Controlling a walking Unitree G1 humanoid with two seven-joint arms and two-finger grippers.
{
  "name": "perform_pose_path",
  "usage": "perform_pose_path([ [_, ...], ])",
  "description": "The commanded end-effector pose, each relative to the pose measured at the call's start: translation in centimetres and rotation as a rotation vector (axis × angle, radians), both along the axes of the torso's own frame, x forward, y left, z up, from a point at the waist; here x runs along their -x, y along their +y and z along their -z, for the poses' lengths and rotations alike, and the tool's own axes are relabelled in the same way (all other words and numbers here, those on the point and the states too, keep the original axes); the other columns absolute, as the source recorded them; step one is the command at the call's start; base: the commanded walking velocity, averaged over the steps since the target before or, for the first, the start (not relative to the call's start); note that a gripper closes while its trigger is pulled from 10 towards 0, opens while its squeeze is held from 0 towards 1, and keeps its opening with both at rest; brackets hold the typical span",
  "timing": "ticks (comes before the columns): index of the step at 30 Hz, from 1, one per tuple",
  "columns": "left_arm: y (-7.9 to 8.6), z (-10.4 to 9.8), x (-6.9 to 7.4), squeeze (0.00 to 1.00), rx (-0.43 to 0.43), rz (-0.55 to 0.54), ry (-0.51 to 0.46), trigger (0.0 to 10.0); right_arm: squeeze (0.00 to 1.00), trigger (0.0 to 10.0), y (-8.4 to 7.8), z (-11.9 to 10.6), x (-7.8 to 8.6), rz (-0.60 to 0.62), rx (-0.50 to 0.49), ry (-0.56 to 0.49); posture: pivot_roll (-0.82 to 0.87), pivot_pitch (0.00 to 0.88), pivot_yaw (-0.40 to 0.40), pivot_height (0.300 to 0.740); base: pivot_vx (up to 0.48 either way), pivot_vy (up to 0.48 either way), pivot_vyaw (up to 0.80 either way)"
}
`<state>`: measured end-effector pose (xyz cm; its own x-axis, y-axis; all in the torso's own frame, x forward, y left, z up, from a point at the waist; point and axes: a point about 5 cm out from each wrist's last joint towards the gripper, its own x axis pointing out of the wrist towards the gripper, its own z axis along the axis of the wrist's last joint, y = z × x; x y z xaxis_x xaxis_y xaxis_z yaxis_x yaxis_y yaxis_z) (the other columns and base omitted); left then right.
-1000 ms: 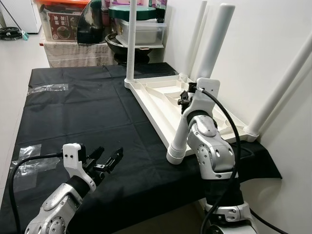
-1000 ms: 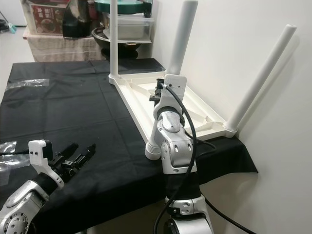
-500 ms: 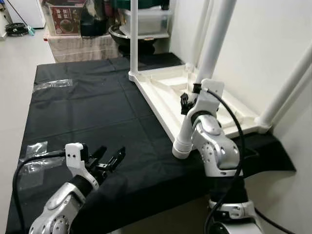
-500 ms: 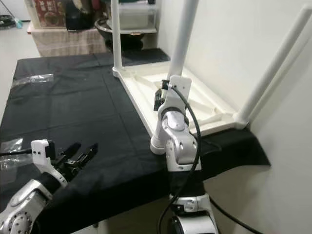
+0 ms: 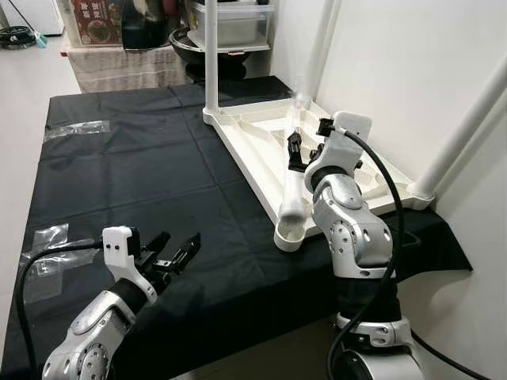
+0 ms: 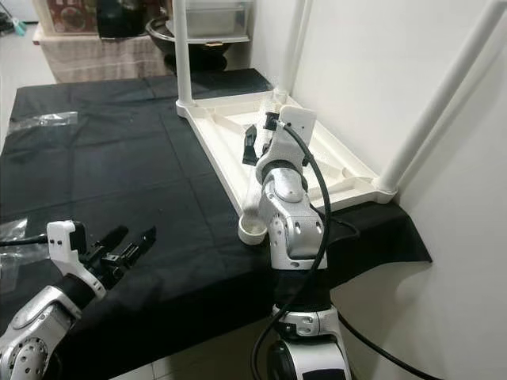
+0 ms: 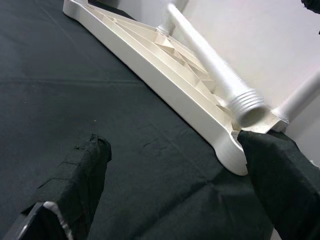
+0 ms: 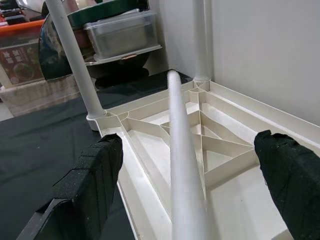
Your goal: Building children table
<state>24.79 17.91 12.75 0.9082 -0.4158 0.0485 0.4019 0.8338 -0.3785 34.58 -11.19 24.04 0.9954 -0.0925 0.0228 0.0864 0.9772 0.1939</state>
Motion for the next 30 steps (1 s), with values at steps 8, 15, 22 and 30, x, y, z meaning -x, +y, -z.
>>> perform_pose_path([
  [8, 0.6, 0.0, -0.4, 0.00, -0.044, -0.051, -0.003, 10.0, 0.00, 10.0, -0.4, 0.5, -0.4, -0.036, 0.002, 0.052, 0.03, 0.000, -0.103, 0.740, 0.000, 0.000, 0.00],
  [15, 1.2, -0.4, -0.8, 0.00, -0.050, -0.116, -0.029, 10.0, 0.00, 10.0, -0.9, 3.1, -0.8, -0.060, 0.007, 0.247, 0.03, 0.000, -0.098, 0.740, 0.000, 0.000, 0.00],
  [22, 1.8, -1.0, -1.5, 0.00, -0.041, -0.180, -0.049, 10.0, 0.00, 10.0, -2.0, 4.0, -0.9, -0.046, 0.035, 0.266, 0.03, 0.000, -0.089, 0.740, 0.000, 0.000, 0.00],
  [30, 1.8, -1.7, -1.9, 0.00, -0.043, -0.201, -0.078, 10.0, 0.00, 10.0, -1.2, 2.4, -0.7, -0.155, 0.074, 0.144, 0.03, 0.000, -0.079, 0.740, 0.000, 0.000, 0.00],
])
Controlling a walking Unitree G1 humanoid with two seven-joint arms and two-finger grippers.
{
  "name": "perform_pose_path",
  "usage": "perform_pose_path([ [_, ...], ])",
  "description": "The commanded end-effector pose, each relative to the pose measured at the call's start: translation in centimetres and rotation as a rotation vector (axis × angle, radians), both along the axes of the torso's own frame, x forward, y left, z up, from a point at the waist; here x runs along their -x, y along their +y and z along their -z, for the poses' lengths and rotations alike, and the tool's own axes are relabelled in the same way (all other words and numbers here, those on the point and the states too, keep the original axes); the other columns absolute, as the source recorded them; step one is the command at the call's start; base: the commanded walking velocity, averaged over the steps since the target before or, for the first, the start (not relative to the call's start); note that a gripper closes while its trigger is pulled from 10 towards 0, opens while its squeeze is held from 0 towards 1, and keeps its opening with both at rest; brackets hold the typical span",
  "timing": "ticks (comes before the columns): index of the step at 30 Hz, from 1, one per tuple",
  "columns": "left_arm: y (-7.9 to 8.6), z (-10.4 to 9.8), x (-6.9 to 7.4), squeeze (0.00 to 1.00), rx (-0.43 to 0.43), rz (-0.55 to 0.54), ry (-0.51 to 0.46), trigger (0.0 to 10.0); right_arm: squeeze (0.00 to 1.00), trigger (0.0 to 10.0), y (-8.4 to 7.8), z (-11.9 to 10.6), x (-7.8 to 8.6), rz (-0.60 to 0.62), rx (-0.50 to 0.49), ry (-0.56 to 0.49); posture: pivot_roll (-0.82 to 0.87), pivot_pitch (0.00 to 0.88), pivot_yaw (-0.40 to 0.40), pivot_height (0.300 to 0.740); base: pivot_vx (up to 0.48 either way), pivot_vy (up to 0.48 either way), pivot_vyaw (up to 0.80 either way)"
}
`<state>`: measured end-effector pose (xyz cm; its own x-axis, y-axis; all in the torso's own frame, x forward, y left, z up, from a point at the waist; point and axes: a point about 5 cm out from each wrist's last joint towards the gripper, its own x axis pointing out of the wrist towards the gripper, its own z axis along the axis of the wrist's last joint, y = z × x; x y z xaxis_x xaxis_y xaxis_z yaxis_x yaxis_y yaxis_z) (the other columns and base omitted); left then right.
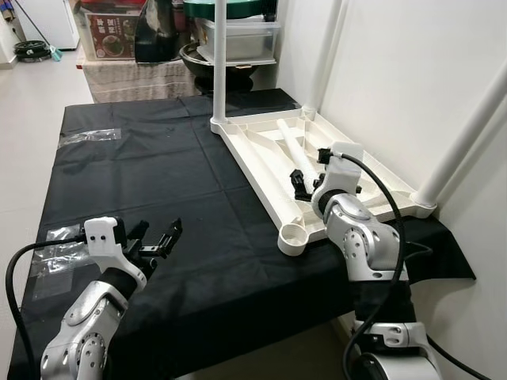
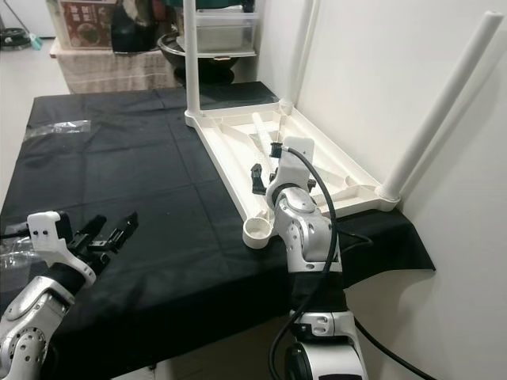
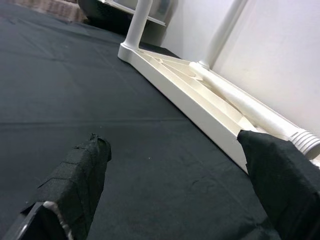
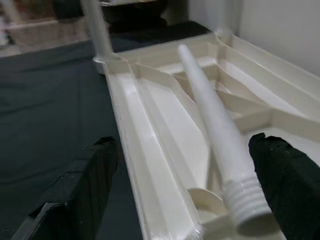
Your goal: Building children table
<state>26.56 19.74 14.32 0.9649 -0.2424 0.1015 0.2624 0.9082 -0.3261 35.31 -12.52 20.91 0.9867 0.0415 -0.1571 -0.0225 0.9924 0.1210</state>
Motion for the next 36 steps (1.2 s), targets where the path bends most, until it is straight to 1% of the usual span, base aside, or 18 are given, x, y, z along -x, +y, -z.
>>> perform_pose_path([
  [1, 0.0, -0.3, -0.2, 0.00, -0.010, -0.015, -0.015, 10.0, 0.00, 10.0, 0.5, -1.2, 0.1, -0.057, -0.004, -0.065, 0.03, 0.000, -0.079, 0.740, 0.000, 0.000, 0.00],
  [2, 0.0, -0.3, -0.2, 0.00, -0.010, -0.015, -0.015, 10.0, 0.00, 10.0, 0.5, -1.2, 0.1, -0.057, -0.004, -0.065, 0.03, 0.000, -0.079, 0.740, 0.000, 0.000, 0.00],
  [3, 0.0, -0.4, -0.2, 0.00, -0.011, -0.017, -0.019, 10.0, 0.00, 10.0, 0.7, -1.6, 0.1, -0.090, -0.007, -0.087, 0.03, 0.000, -0.080, 0.740, 0.000, 0.000, 0.00],
  [5, 0.0, -0.4, -0.2, 0.00, -0.011, -0.017, -0.019, 10.0, 0.00, 10.0, 0.7, -1.6, 0.1, -0.090, -0.007, -0.087, 0.03, 0.000, -0.080, 0.740, 0.000, 0.000, 0.00],
  [6, 0.0, -0.4, -0.2, 0.00, -0.010, -0.018, -0.022, 10.0, 0.00, 10.0, 0.9, -1.8, 0.2, -0.109, -0.017, -0.096, 0.03, 0.000, -0.080, 0.740, 0.244, 0.000, 0.00],
  [7, -0.1, -0.4, -0.2, 0.00, -0.010, -0.019, -0.023, 10.0, 0.00, 10.0, 1.0, -2.0, 0.2, -0.136, -0.005, -0.113, 0.03, 0.000, -0.081, 0.740, 0.247, 0.000, 0.00],
  [9, -0.1, -0.4, -0.2, 0.00, -0.010, -0.019, -0.023, 10.0, 0.00, 10.0, 1.0, -2.0, 0.2, -0.136, -0.005, -0.113, 0.03, 0.000, -0.081, 0.740, 0.247, 0.000, 0.00],
  [10, -0.1, -0.4, -0.2, 0.00, -0.011, -0.019, -0.024, 10.0, 0.00, 10.0, 1.0, -2.2, 0.1, -0.146, 0.038, -0.135, 0.03, 0.000, -0.084, 0.740, 0.247, 0.000, 0.80],
  [12, -0.2, -0.5, -0.2, 0.00, -0.012, -0.021, -0.028, 10.0, 0.00, 10.0, 1.0, -2.3, 0.1, -0.151, 0.000, -0.145, 0.04, 0.000, -0.089, 0.740, 0.257, 0.000, 0.40],
  [15, -0.2, -0.6, -0.2, 0.00, -0.012, -0.022, -0.029, 10.0, 0.00, 10.0, 0.9, -2.3, 0.0, -0.145, 0.002, -0.143, 0.04, 0.000, -0.089, 0.740, 0.264, 0.000, 0.00],
  [16, -0.2, -0.6, -0.1, 0.00, -0.012, -0.024, -0.030, 10.0, 0.00, 10.0, 0.9, -2.4, 0.0, -0.147, 0.031, -0.155, 0.04, 0.000, -0.089, 0.740, 0.270, 0.000, 0.80],
  [21, -0.1, -0.6, -0.1, 0.00, -0.010, -0.029, -0.032, 10.0, 0.00, 10.0, 0.9, -2.5, -0.1, -0.148, -0.008, -0.156, 0.04, 0.000, -0.092, 0.740, 0.275, 0.000, 0.66],
  [24, -0.2, -0.6, -0.1, 0.00, -0.008, -0.031, -0.034, 10.0, 0.00, 10.0, 0.6, -2.5, -0.3, -0.143, -0.020, -0.140, 0.03, 0.000, -0.093, 0.740, 0.277, 0.000, 0.00],
  [26, -0.3, -0.6, -0.1, 0.00, -0.009, -0.032, -0.034, 10.0, 0.00, 10.0, 0.0, -2.8, -0.7, -0.127, 0.004, -0.147, 0.03, 0.000, -0.093, 0.740, 0.277, 0.000, 0.00],
  [28, -0.3, -0.6, -0.1, 0.00, -0.009, -0.032, -0.034, 10.0, 0.00, 10.0, 0.0, -2.8, -0.7, -0.127, 0.004, -0.147, 0.03, 0.000, -0.093, 0.740, 0.277, 0.000, 0.00],
  [31, -0.4, -0.6, -0.1, 0.00, -0.011, -0.028, -0.035, 10.0, 0.00, 10.0, -0.8, -3.3, -1.1, -0.108, 0.015, -0.162, 0.03, 0.000, -0.094, 0.740, 0.000, 0.000, 0.00],
  [36, -0.5, -0.5, 0.0, 0.00, -0.017, -0.025, -0.031, 10.0, 0.00, 10.0, -1.4, -3.3, -1.2, -0.095, 0.022, -0.164, 0.03, 0.000, -0.093, 0.740, 0.000, 0.000, 0.00],
])
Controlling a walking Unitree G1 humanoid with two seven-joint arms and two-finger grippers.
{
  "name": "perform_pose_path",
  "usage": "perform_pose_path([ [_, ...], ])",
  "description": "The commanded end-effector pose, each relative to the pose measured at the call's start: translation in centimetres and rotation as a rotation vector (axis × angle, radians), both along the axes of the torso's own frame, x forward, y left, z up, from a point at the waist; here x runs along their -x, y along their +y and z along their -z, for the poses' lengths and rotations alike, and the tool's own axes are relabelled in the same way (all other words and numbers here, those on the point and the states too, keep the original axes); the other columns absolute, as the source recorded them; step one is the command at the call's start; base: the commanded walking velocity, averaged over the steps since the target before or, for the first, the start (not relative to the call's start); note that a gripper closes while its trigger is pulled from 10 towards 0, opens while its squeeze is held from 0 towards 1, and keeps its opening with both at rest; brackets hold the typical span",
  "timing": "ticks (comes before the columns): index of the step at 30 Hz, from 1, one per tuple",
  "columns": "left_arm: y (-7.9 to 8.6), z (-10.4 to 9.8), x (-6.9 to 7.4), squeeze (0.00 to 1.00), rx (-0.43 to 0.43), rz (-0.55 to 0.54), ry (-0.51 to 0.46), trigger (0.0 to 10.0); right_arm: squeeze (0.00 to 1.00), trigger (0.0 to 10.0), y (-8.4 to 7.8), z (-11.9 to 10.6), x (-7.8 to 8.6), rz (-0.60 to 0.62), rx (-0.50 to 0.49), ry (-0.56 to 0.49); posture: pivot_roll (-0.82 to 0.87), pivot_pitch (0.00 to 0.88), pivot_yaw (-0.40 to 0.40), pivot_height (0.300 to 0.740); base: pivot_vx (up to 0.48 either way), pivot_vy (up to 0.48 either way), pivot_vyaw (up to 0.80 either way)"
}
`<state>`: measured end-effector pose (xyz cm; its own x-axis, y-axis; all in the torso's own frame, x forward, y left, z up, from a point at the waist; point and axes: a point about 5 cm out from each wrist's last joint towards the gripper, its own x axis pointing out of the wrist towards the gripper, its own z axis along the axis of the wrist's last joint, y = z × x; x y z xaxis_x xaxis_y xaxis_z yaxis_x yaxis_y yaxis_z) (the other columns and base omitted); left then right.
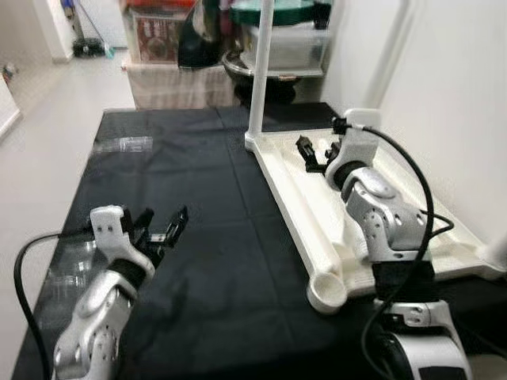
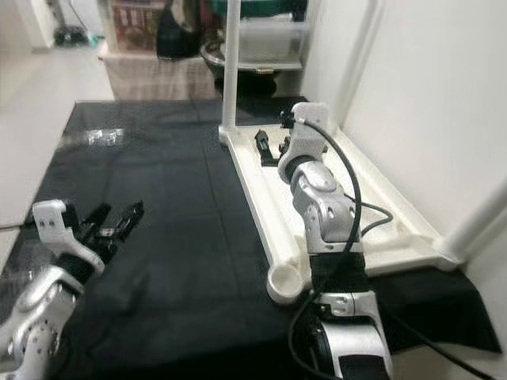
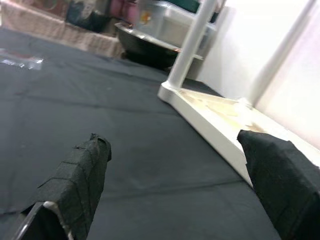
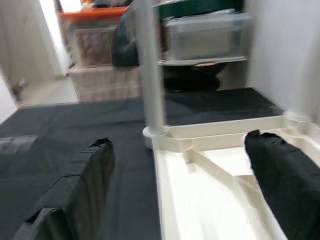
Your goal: Building children table
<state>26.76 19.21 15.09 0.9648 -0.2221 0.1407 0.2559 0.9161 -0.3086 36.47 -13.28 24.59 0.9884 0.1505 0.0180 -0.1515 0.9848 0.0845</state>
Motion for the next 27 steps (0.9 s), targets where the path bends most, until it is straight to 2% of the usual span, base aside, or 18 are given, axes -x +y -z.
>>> perform_pose_path([
  [1, 0.0, 0.3, 0.2, 0.00, -0.010, -0.004, 0.011, 10.0, 0.00, 10.0, -0.6, 0.4, -0.1, 0.017, 0.000, 0.014, 0.03, 0.000, -0.093, 0.740, 0.000, 0.000, 0.00],
  [11, 0.0, 0.3, 0.1, 0.00, -0.005, -0.005, 0.007, 10.0, 0.00, 10.0, -1.6, 1.4, -0.2, 0.034, 0.020, 0.058, 0.03, 0.000, -0.093, 0.740, 0.000, 0.000, 0.00],
  [14, 0.1, 0.2, 0.1, 0.00, -0.001, -0.005, -0.002, 10.0, 0.00, 10.0, -2.8, 1.8, -0.5, 0.062, 0.054, 0.086, 0.03, 0.000, -0.095, 0.740, 0.324, 0.000, 0.00],
  [16, 0.1, 0.2, 0.1, 0.00, -0.001, -0.005, -0.004, 10.0, 0.00, 10.0, -3.0, 1.9, -0.6, 0.067, 0.057, 0.090, 0.03, 0.000, -0.094, 0.740, 0.420, 0.000, 0.00],
  [23, 0.0, 0.2, 0.1, 0.00, 0.000, -0.004, -0.005, 10.0, 0.00, 10.0, -2.6, 2.1, -0.6, 0.045, 0.086, 0.085, 0.03, 0.000, -0.092, 0.740, 0.429, 0.000, 0.00],
  [25, 0.0, 0.2, 0.1, 0.00, -0.001, -0.002, -0.004, 10.0, 0.00, 10.0, -2.5, 2.1, -0.6, 0.038, 0.106, 0.075, 0.03, 0.000, -0.092, 0.740, 0.337, 0.000, 0.80],
  [27, 0.0, 0.2, 0.1, 0.00, -0.003, -0.002, -0.003, 10.0, 0.00, 10.0, -2.4, 2.0, -0.6, 0.034, 0.052, 0.072, 0.03, 0.000, -0.092, 0.740, 0.306, 0.000, 0.70],
])
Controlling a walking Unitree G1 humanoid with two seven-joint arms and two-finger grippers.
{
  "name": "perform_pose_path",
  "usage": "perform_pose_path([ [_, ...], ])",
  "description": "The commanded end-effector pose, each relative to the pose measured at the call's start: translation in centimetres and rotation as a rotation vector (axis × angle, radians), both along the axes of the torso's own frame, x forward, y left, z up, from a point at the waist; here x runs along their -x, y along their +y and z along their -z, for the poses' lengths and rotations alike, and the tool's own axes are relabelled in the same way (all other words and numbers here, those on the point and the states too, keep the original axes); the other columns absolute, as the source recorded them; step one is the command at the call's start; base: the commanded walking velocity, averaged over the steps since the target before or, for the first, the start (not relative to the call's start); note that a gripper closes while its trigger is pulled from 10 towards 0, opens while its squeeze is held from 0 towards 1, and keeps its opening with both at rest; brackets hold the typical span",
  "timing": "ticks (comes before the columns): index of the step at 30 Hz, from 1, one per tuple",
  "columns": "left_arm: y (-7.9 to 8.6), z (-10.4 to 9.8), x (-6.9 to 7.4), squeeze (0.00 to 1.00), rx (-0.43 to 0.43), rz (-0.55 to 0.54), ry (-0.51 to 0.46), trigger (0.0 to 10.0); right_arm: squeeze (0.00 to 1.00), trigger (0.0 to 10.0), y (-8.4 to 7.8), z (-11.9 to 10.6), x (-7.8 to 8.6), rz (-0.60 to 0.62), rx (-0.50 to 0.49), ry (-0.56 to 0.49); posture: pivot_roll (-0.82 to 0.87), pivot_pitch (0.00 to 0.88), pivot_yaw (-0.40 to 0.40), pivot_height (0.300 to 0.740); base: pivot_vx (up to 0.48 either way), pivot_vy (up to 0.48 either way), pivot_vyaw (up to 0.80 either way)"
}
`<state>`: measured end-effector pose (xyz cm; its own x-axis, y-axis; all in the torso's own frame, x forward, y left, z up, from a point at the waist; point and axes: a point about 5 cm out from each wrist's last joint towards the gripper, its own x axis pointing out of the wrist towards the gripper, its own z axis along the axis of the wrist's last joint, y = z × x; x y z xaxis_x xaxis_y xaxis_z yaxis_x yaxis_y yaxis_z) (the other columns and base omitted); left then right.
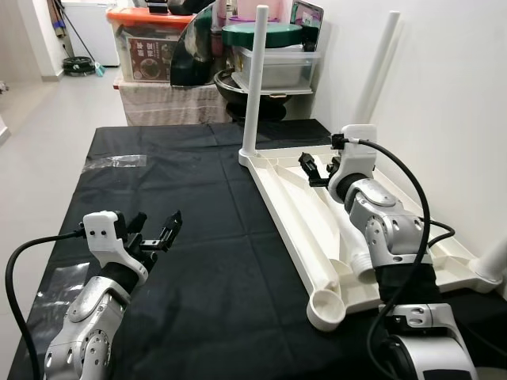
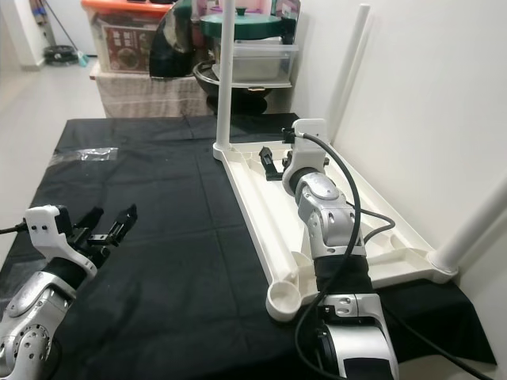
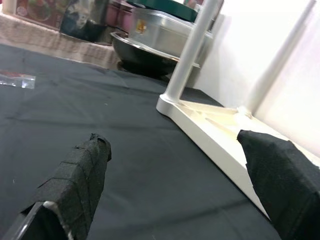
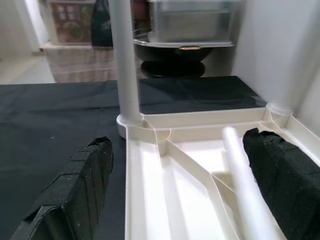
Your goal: Building children table
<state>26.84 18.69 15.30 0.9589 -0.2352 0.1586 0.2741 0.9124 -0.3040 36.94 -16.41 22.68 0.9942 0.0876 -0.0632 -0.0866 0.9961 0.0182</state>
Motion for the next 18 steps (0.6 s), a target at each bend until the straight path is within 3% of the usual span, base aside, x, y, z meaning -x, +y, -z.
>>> perform_pose_path([
  [1, 0.5, 0.4, 0.2, 0.00, -0.004, -0.015, 0.016, 10.0, 0.00, 10.0, 0.7, 0.0, -0.1, -0.027, -0.025, -0.001, 0.03, 0.000, -0.092, 0.740, 0.285, 0.000, 0.61],
  [6, 0.4, 0.3, 0.3, 0.00, -0.004, -0.012, 0.009, 10.0, 0.00, 10.0, 0.2, 0.1, -0.3, 0.004, -0.082, 0.012, 0.03, 0.000, -0.092, 0.740, 0.097, 0.000, 0.00],
  [18, 0.1, 0.5, 0.2, 0.00, -0.014, -0.004, 0.015, 10.0, 0.00, 10.0, -0.3, 0.2, -0.3, 0.035, -0.060, 0.003, 0.03, 0.000, -0.091, 0.740, 0.000, 0.000, 0.00],
])
